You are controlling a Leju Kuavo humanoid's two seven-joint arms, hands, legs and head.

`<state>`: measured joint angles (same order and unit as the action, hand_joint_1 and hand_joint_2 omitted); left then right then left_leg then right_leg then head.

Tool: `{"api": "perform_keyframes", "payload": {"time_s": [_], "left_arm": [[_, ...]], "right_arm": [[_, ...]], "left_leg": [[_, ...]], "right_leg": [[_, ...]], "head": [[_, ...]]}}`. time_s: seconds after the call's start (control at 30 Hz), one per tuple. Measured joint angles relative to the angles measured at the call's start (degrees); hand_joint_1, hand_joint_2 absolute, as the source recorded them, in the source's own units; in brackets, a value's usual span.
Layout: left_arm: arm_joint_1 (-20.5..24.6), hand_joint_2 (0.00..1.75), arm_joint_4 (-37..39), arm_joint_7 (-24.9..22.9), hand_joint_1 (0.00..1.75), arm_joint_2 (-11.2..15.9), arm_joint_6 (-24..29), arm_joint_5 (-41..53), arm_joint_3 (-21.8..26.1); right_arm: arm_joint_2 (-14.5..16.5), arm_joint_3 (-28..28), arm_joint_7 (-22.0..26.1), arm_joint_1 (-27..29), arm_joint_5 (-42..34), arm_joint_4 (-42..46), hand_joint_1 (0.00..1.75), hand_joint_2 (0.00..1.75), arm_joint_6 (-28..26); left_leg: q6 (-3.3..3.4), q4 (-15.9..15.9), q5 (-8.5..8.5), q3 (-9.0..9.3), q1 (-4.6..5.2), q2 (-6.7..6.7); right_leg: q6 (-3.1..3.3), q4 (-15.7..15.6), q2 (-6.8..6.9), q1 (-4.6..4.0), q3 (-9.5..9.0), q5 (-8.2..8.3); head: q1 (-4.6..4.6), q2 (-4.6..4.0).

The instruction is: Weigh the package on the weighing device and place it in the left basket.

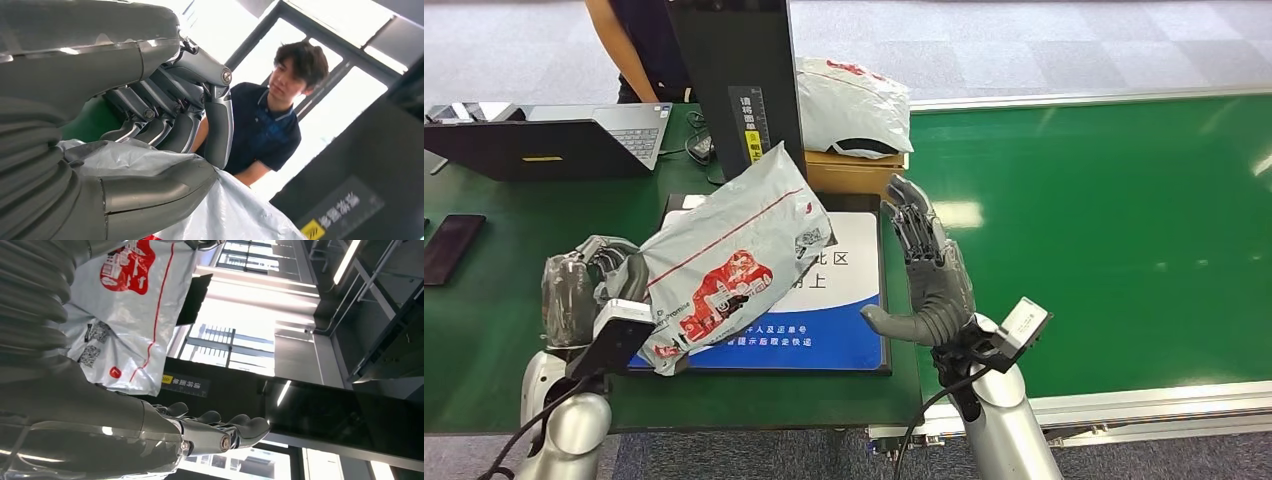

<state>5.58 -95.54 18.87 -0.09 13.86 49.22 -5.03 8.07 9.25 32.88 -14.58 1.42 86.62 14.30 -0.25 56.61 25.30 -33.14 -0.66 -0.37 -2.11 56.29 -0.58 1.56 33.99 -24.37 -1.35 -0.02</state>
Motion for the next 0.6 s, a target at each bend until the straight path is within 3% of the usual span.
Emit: {"api": "perform_keyframes", "payload": {"time_s": [0.4, 0.6], "left_arm": [[0.0, 1.75, -0.1, 0.0, 1.75, -0.6, 1.8, -1.4, 0.9], [0.3, 1.75, -0.2, 2.3, 1.75, -0.7, 2.5, -9.1, 3.9]], "right_arm": [[0.0, 0.0, 0.5, 0.0, 0.0, -0.3, 0.0, 1.75, -0.4], [0.0, 0.0, 0.7, 0.0, -0.1, -0.3, 0.0, 1.75, -0.5]], "left_leg": [[0.0, 0.0, 0.0, -0.01, 0.0, 0.0], [0.0, 0.0, 0.0, -0.01, -0.01, 0.0]], "right_leg": [[0.0, 0.0, 0.0, 0.0, 0.0, 0.0], [0.0, 0.0, 0.0, -0.01, 0.0, 0.0]], "head": [[0.0, 0.0], [-0.01, 0.0]]}}
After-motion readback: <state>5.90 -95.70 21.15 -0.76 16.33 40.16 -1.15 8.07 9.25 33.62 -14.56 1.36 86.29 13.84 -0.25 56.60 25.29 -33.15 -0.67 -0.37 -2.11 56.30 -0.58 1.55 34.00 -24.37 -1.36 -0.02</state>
